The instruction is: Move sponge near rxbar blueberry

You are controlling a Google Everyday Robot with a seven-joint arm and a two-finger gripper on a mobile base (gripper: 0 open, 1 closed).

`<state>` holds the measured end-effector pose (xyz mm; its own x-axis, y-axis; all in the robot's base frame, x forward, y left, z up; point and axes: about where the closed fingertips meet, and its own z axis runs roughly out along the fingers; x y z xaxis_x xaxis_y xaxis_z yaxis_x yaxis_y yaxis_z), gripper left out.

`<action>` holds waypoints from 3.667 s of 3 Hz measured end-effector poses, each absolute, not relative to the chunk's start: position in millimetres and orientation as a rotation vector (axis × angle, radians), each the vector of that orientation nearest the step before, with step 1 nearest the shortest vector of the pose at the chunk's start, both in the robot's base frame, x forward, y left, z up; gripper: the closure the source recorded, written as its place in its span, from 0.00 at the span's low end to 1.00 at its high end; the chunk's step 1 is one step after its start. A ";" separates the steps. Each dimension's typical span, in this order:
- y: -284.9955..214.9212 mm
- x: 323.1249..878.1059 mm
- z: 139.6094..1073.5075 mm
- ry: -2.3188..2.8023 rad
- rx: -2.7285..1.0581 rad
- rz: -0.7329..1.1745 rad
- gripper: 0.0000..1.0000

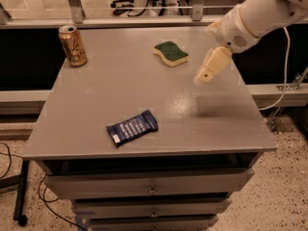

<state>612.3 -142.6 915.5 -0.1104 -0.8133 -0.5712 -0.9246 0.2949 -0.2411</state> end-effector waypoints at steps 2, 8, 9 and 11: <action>-101.1 721.4 854.9 1.908 -1.373 0.424 0.00; -97.0 692.5 877.1 1.916 -1.401 0.668 1.00; -99.5 628.0 880.4 1.863 -1.550 0.707 1.00; -106.2 537.9 864.3 1.796 -1.748 0.674 1.00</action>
Offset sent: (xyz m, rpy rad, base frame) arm 0.1691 0.0583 -0.0876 0.3240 0.0297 -0.0924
